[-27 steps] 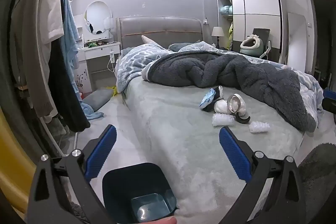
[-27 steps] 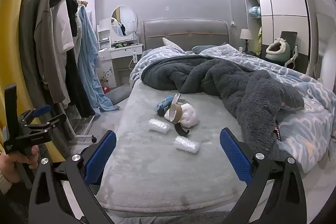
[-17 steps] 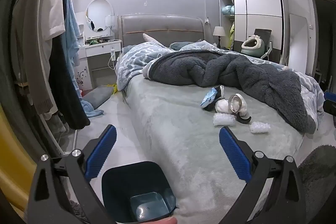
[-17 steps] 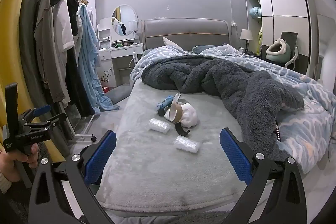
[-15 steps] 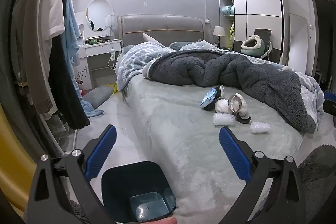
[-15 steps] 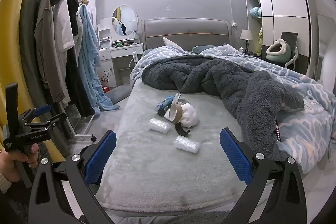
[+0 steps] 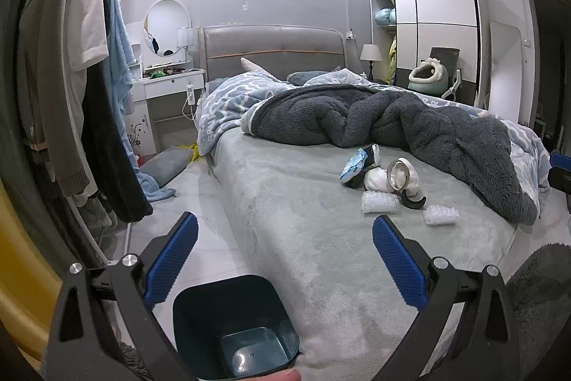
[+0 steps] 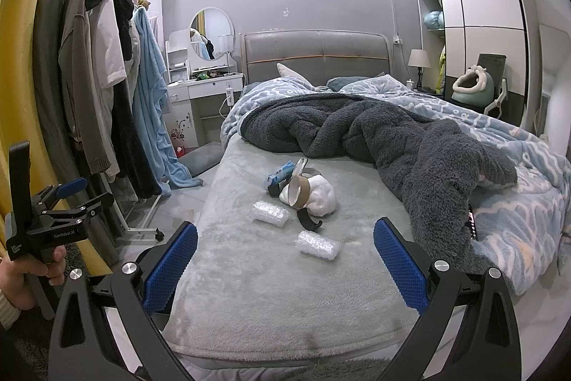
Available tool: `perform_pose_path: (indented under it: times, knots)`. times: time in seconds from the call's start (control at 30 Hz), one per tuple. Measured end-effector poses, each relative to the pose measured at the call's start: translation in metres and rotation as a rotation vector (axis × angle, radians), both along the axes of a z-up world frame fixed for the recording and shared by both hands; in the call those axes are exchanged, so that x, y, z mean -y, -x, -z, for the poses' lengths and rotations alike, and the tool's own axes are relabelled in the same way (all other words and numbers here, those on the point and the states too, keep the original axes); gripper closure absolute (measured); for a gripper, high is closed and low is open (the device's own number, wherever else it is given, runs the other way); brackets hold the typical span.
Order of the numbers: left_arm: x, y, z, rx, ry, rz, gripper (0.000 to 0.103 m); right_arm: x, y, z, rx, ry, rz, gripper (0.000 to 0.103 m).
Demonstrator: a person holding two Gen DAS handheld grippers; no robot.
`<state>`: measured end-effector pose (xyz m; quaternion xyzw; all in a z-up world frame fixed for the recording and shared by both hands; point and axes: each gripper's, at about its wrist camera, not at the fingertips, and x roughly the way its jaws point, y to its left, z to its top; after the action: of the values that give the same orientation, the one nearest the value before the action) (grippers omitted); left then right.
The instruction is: Collect trash
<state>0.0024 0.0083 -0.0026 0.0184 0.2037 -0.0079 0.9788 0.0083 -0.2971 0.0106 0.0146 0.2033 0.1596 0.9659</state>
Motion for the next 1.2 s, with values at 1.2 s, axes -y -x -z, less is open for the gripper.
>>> perform_pose_path:
  times: [1.2]
  knots:
    - [0.0023,0.0002,0.0000,-0.001,-0.004,-0.001,0.003,-0.0031,-0.0005,0.0004,-0.003,0.003,0.001,0.003]
